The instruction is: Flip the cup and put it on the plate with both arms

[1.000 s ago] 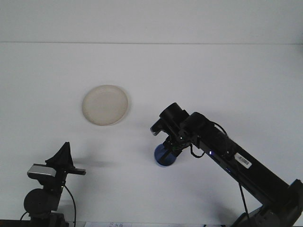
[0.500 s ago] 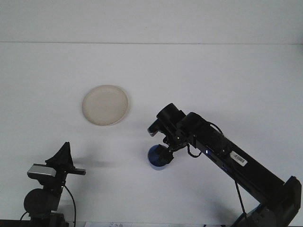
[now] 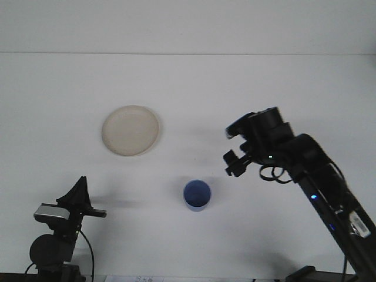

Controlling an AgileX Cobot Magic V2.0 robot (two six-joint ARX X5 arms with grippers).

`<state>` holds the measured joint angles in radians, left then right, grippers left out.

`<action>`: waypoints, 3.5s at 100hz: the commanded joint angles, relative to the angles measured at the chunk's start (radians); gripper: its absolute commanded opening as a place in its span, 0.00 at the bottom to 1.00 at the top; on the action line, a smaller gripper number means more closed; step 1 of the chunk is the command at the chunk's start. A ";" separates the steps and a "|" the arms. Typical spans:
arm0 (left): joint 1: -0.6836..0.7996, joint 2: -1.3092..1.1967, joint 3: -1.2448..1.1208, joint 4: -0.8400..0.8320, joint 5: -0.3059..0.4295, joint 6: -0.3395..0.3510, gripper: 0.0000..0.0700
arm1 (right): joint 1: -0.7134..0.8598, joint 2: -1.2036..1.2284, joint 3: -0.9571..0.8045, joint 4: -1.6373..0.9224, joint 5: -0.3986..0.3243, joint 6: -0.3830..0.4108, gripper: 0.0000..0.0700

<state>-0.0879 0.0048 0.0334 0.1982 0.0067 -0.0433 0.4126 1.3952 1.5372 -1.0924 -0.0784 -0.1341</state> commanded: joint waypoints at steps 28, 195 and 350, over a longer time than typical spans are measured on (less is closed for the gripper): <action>0.000 -0.001 -0.018 0.013 0.003 -0.003 0.02 | -0.360 -0.411 -0.291 0.303 0.004 0.082 0.73; -0.093 1.164 1.327 -1.026 0.328 -0.120 0.66 | -0.406 -0.995 -0.790 0.538 0.029 0.113 0.00; -0.574 1.720 1.562 -1.008 0.111 0.000 0.01 | -0.406 -0.995 -0.790 0.537 0.027 0.113 0.00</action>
<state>-0.6941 1.7138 1.5280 -0.8005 0.1654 -0.0692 0.0055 0.3969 0.7361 -0.5636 -0.0513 -0.0292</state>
